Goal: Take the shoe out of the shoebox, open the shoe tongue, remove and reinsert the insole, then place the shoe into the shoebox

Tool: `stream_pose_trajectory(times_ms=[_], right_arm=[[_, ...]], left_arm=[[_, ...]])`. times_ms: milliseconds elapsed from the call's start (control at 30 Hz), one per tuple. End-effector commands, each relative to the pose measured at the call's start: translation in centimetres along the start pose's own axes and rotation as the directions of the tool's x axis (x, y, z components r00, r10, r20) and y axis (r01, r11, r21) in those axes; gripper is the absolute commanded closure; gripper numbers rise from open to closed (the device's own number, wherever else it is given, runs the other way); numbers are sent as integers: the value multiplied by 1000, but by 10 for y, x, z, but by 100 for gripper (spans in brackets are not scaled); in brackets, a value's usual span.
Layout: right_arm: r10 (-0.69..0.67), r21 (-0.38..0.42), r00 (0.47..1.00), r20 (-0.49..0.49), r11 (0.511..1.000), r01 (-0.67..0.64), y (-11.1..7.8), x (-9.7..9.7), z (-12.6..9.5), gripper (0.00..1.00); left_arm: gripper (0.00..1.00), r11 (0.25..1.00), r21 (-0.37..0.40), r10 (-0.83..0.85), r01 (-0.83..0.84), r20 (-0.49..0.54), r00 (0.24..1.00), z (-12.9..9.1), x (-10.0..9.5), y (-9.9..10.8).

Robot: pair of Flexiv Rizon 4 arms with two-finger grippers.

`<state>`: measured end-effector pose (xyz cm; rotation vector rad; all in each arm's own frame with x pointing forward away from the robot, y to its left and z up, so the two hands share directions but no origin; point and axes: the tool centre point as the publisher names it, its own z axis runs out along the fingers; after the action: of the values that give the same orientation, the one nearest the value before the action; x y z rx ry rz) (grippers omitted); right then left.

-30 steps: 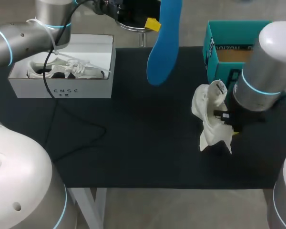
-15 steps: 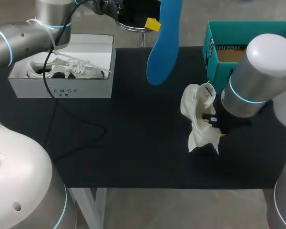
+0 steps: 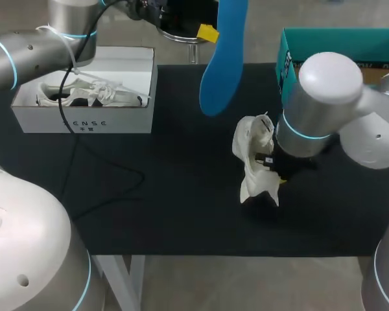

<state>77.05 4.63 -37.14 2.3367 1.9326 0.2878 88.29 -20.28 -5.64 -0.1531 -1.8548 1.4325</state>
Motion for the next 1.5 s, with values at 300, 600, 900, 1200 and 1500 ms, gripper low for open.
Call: stream_pose_trajectory(times_ms=[300, 600, 900, 1200, 1500], right_arm=[[92, 34, 996, 9, 995, -92, -16, 0, 31, 100], [106, 56, 994, -2, 993, -105, -16, -4, 23, 0], [115, 13, 992, -45, 993, -114, -8, -23, -14, 0], [143, -57, 980, -136, 987, -152, 11, -64, -96, 0], [55, 33, 974, -222, 998, -49, 20, -79, -116, 0]], left_arm=[[100, 1000, -1, 1, -1, 0, 1000, 0, 0, 0], [100, 1000, -1, 1, -1, 0, 1000, 0, 0, 0], [100, 1000, -1, 1, -1, 0, 1000, 0, 0, 0], [100, 1000, -1, 1, -1, 0, 1000, 0, 0, 0], [100, 1000, -1, 1, -1, 0, 1000, 0, 0, 0]])
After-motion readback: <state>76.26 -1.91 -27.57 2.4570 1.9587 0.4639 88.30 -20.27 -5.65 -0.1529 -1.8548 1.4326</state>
